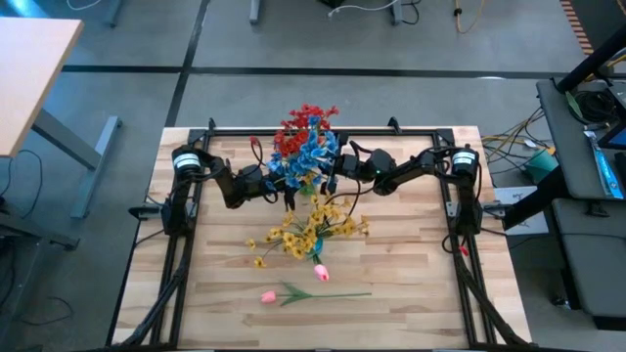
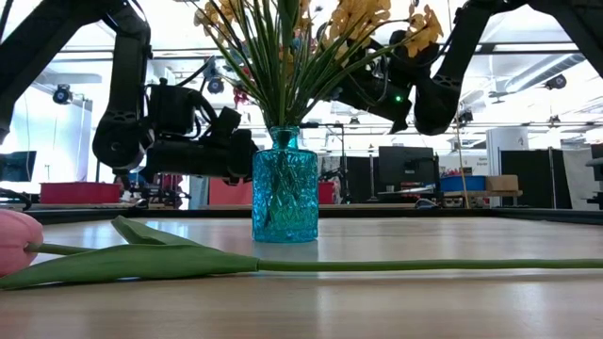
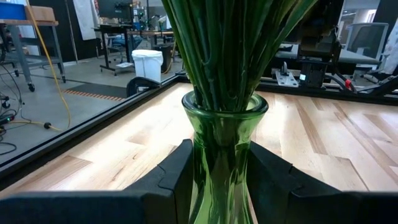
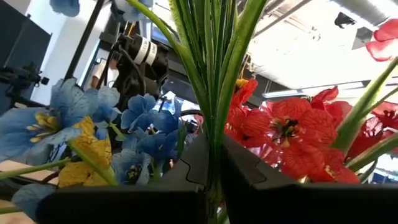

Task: Sort flowers into vase by color
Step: Put the blue flowers into the green vase

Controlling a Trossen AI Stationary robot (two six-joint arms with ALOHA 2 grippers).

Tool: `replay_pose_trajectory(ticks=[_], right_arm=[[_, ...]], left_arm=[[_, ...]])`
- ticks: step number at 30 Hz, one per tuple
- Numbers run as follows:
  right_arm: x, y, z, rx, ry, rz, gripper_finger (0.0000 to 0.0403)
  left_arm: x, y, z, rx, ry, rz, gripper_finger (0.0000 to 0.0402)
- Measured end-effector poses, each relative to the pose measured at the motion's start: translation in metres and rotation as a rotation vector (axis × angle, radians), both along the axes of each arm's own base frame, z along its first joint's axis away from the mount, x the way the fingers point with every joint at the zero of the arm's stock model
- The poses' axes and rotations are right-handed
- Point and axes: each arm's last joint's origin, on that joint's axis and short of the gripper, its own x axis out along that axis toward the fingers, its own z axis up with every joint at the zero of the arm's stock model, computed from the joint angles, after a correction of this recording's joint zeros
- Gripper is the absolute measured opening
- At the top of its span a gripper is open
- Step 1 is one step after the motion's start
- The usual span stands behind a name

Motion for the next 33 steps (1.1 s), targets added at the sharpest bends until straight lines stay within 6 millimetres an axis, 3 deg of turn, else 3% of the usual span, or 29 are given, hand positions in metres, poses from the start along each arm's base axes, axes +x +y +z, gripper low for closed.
replay_pose_trajectory(ticks=[17,24,33], right_arm=[[-0.002,-0.003,-0.010,0.109,0.061,-0.024,0.0017],[-0.004,-0.004,0.001,0.195,0.098,-0.048,0.0017],[-0.002,-0.005,-0.008,0.278,0.178,-0.036,0.0017]], left_arm=[[0.000,0.000,0.000,0.001,0.000,-0.001,0.0105],[0.000,0.000,0.000,0.000,0.000,-0.002,0.0105],[0.000,0.000,0.000,0.000,-0.001,-0.002,0.0105]])
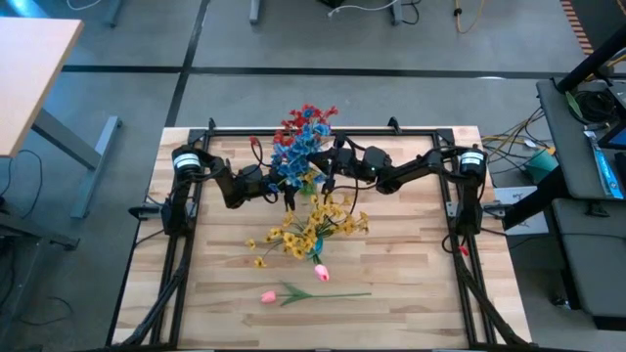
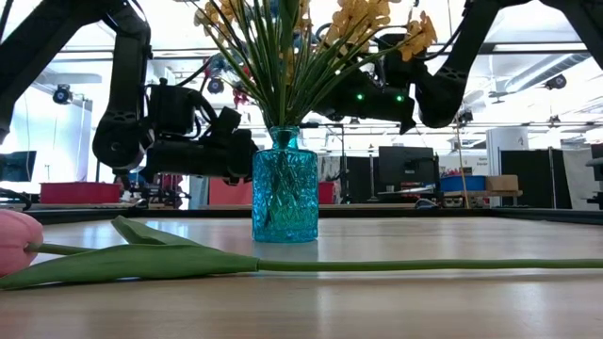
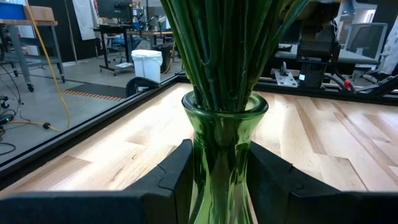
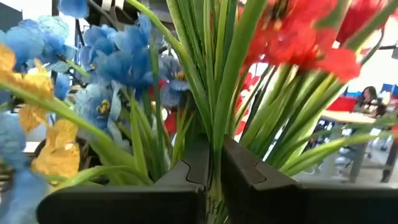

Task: Sort flowers into vase by color
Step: Put the blue flowers into the green vase

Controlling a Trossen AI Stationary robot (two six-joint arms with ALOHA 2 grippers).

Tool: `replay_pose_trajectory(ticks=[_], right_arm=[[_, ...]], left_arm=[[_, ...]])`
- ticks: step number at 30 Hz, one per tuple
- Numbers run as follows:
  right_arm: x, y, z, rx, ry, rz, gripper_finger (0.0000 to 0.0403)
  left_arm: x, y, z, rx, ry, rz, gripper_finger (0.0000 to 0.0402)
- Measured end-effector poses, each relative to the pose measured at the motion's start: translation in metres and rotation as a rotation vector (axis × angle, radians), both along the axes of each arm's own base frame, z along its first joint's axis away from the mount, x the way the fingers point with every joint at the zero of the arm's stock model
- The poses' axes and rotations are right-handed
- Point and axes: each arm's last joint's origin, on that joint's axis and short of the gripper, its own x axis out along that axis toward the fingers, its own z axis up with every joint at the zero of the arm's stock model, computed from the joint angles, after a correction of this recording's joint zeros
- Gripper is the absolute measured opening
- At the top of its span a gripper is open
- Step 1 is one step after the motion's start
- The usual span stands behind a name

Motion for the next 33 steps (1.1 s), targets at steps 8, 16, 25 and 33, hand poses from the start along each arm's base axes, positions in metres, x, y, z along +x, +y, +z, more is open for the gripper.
replay_pose_trajectory(ticks=[8,16,25,33], right_arm=[[0.002,0.002,-0.007,0.069,0.057,0.057,0.0017],[0.003,0.001,-0.017,0.137,0.152,0.060,0.0017],[0.003,0.002,-0.024,0.196,0.209,0.099,0.0017],[0.003,0.002,-0.028,0.252,0.252,0.116,0.0018]], left_arm=[[0.000,0.000,0.000,0.000,-0.001,-0.001,0.0105],[0.000,0.000,0.000,-0.001,-0.001,-0.002,0.0105],[0.000,0.000,0.000,-0.001,-0.001,-0.002,0.0105],[0.000,0.000,0.000,-0.001,-0.001,-0.007,0.0105]])
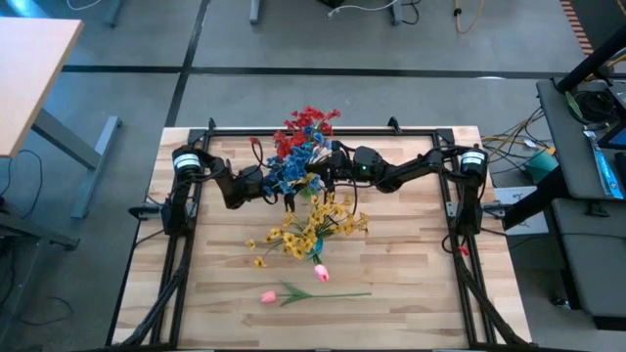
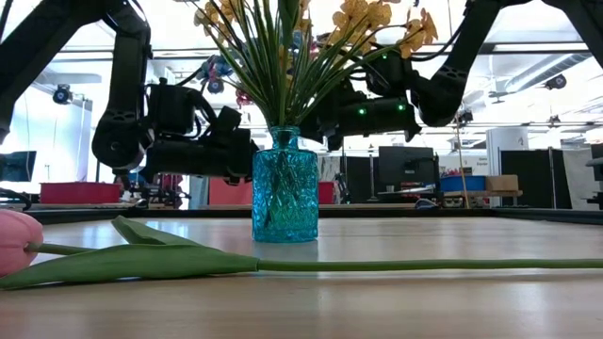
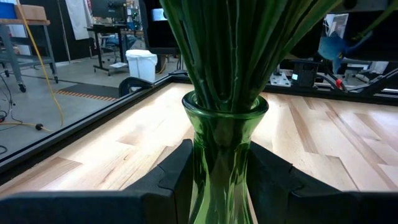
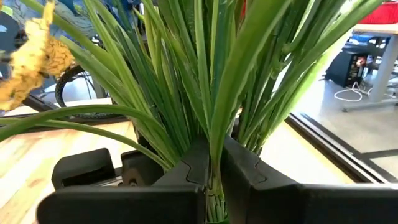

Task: Sort flowers into vase by color
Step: Put the blue flowers into the green vase

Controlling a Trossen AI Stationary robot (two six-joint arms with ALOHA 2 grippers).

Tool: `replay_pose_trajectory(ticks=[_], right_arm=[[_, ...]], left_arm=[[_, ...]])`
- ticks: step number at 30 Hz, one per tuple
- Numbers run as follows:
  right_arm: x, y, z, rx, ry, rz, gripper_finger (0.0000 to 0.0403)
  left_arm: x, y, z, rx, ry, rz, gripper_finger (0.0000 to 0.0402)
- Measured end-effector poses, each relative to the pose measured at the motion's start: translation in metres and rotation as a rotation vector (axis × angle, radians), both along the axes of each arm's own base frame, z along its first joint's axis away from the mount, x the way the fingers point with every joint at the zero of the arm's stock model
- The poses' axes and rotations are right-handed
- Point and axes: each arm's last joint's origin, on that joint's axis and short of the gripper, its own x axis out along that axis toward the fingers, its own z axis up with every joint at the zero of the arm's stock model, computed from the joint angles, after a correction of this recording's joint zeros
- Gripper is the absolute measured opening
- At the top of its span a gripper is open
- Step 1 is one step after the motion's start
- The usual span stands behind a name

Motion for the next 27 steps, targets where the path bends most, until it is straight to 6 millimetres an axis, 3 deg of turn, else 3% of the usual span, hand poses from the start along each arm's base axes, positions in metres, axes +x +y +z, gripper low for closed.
replay_pose_trajectory(ticks=[11,20,27], right_arm=[[0.000,0.000,0.000,-0.012,-0.002,0.001,0.0039],[-0.001,0.001,0.001,0.036,0.014,0.007,0.0149],[-0.010,0.005,0.018,0.052,0.128,0.019,0.0219]], left_arm=[[0.000,0.000,0.000,0.000,0.000,0.002,0.0105],[0.000,0.000,0.000,-0.004,-0.001,0.009,0.0105],[0.000,0.001,0.000,-0.005,-0.004,0.044,0.0107]])
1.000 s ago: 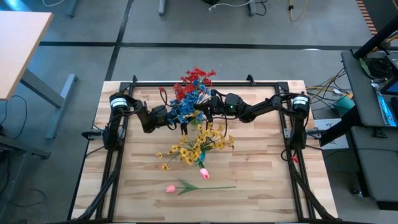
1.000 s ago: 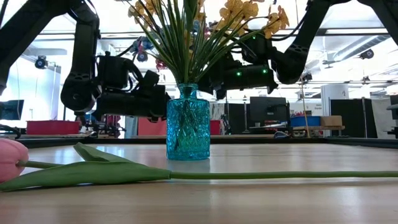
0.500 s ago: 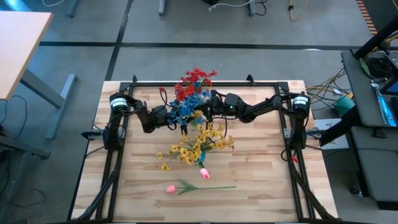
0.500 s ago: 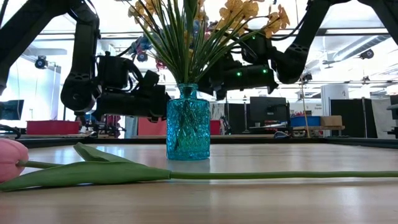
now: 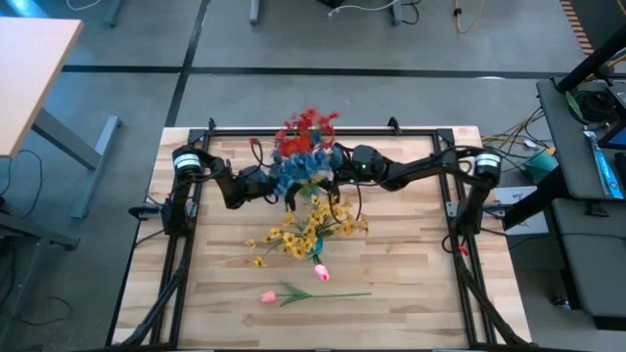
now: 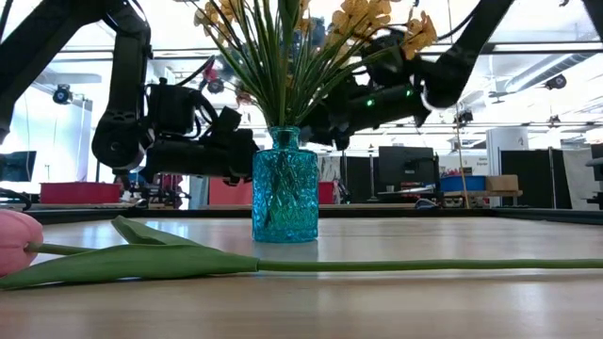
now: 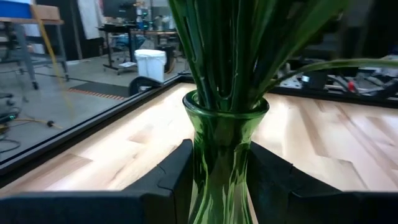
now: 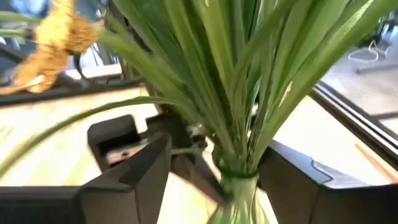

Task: Sort flowers into vase by color
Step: Put the blue flowers into the green vase

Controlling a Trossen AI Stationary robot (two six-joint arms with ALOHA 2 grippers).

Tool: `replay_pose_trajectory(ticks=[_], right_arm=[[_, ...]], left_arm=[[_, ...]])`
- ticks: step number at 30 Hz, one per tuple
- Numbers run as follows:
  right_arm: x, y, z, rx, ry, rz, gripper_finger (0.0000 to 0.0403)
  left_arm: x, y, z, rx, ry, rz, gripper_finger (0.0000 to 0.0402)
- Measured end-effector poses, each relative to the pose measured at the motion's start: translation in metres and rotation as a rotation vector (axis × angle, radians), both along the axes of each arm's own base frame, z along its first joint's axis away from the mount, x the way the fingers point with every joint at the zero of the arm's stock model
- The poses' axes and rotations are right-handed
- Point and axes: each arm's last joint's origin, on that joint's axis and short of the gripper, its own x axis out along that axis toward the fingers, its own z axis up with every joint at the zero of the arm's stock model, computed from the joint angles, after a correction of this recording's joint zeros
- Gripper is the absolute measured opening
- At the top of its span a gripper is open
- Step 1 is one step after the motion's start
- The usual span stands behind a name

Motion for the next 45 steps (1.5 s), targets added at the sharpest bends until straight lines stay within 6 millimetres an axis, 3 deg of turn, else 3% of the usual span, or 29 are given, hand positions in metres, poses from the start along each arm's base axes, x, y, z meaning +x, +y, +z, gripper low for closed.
replay_pose_trajectory(ticks=[9,21,31,45], right_arm=[[-0.021,0.007,0.033,0.019,0.103,-0.004,0.0277],[-0.046,0.015,0.061,0.078,0.178,-0.025,0.0313],[-0.072,0.024,0.075,0.172,0.295,-0.046,0.0318],[-0.097,0.032,0.089,0.240,0.357,-0.079,0.0313]], left_arm=[[0.000,0.001,0.001,0.003,-0.008,0.036,0.0111],[0.000,0.001,0.001,0.005,-0.015,0.033,0.0112],[0.000,0.001,0.001,0.005,-0.015,0.049,0.0116],[-0.001,0.001,-0.002,-0.026,0.007,0.057,0.0159]])
